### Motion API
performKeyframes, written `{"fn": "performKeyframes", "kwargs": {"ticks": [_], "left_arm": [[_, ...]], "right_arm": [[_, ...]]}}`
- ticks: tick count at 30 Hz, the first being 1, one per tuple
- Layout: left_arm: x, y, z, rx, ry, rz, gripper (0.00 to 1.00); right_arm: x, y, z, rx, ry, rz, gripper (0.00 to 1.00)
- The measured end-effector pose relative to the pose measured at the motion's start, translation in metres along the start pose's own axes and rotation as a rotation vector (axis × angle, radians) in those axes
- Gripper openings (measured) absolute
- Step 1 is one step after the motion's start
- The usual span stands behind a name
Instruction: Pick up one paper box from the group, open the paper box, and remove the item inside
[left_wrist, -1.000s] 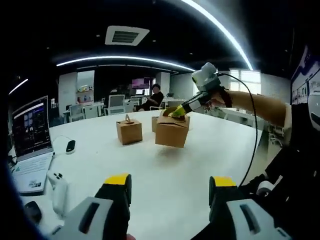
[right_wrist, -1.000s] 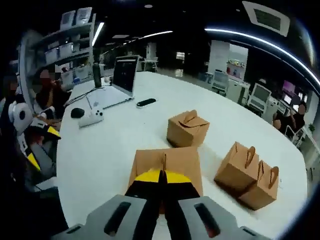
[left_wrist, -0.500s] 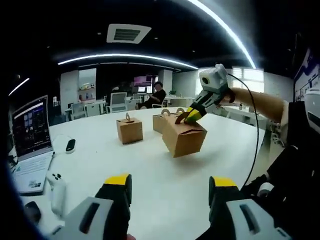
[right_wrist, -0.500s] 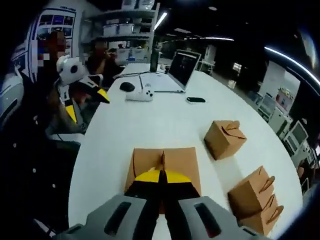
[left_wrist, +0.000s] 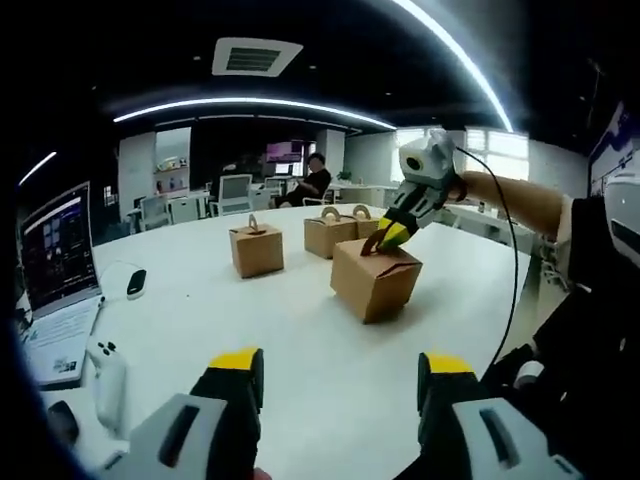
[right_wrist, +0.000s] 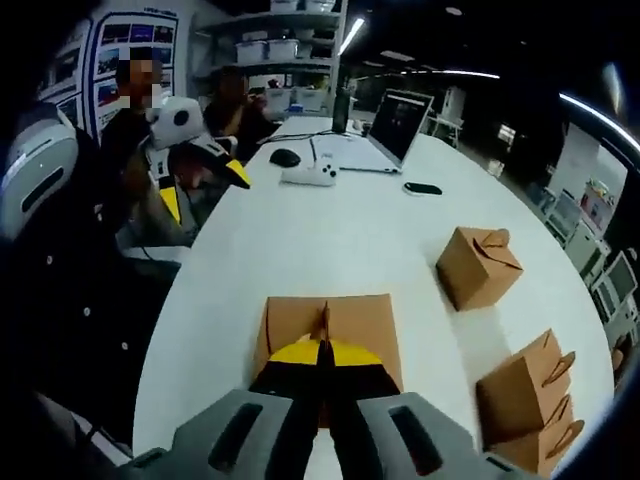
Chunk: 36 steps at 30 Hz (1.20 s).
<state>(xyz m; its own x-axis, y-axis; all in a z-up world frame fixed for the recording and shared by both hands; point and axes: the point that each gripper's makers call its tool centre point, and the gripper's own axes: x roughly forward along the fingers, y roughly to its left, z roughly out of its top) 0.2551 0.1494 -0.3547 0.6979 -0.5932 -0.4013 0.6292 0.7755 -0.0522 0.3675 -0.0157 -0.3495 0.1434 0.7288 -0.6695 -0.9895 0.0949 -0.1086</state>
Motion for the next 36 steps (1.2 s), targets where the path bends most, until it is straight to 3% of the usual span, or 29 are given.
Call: {"fn": "performKeyframes", "kwargs": {"ticks": [7, 14, 27, 32, 36], "left_arm": [[0.005, 0.001, 0.000, -0.005, 0.004, -0.012, 0.63], [0.006, 0.003, -0.003, -0.014, 0.007, -0.013, 0.63], [0.007, 0.003, -0.009, -0.035, 0.015, -0.017, 0.62], [0.008, 0.002, -0.009, -0.036, 0.014, -0.020, 0.62], [0.008, 0.001, -0.009, -0.036, 0.014, -0.022, 0.62]], "right_arm": [[-0.005, -0.010, 0.004, 0.025, -0.025, 0.012, 0.02], [0.002, -0.012, -0.007, 0.027, -0.006, 0.030, 0.02], [0.004, -0.021, -0.012, 0.049, -0.038, 0.027, 0.03], [0.002, -0.026, -0.012, 0.044, -0.053, -0.009, 0.21], [-0.004, -0.029, -0.009, 0.077, -0.090, -0.027, 0.25]]}}
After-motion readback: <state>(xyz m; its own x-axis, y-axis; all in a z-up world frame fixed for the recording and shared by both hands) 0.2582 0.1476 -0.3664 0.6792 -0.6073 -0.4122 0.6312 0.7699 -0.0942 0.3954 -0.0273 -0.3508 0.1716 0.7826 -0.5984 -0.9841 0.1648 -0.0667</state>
